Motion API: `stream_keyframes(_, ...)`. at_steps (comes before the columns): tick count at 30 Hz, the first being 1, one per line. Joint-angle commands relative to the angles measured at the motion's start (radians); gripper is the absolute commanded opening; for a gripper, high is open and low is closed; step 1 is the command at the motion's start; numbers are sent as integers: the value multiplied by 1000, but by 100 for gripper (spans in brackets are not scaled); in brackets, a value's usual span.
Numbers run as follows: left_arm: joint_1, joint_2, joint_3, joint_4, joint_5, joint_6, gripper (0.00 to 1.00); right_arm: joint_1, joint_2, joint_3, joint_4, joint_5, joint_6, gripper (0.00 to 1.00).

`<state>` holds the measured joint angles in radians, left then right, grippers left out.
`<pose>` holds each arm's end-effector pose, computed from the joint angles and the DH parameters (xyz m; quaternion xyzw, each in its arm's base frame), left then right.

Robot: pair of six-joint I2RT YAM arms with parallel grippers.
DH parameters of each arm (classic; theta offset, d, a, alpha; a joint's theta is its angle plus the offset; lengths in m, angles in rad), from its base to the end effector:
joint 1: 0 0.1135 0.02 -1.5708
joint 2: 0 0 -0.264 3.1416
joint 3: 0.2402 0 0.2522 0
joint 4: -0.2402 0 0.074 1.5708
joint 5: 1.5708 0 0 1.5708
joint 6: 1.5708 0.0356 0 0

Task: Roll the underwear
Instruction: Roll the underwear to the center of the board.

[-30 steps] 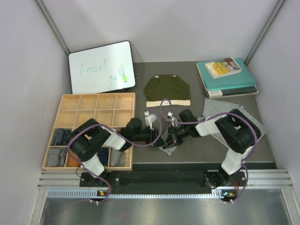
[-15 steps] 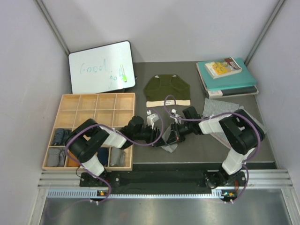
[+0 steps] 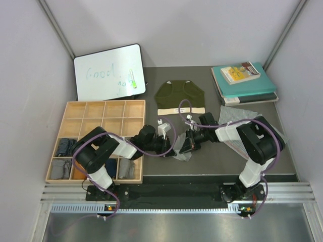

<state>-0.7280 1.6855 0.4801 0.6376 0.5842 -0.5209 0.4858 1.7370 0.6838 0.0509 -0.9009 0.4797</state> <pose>0.1969 -0.2018 0.1127 0.2245 0.8209 -0.4740 0.2259 0.2423 0.1595 0.1097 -0.1247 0.8638 0.4873 0.0296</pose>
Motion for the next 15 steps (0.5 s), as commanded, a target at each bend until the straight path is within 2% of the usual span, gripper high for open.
stream_keyframes(1, -4, 23, 41, -80, -40, 13, 4, -13, -36, 7, 21, 6, -23, 6)
stream_keyframes(2, -2, 22, 46, -101, -62, 15, 0, -13, -63, -1, 24, 16, -20, 14)
stream_keyframes(3, -2, 20, 63, -119, -73, 15, 0, -13, -82, -9, 29, 22, -13, 31)
stream_keyframes(6, -2, 14, 106, -209, -90, 7, 0, -13, -166, -43, 15, 68, -18, 56)
stream_keyframes(7, -1, 14, 118, -255, -92, 4, 0, -13, -188, -61, 4, 97, -21, 60)
stream_keyframes(8, -2, 17, 127, -271, -98, -4, 0, -13, -212, -72, 4, 109, -23, 68)
stream_keyframes(11, 1, 28, 161, -334, -95, -25, 0, -7, -301, -125, 29, 167, -26, 77)
stream_keyframes(15, 4, 48, 202, -383, -70, -51, 0, 75, -388, -161, 6, 343, -52, 79)
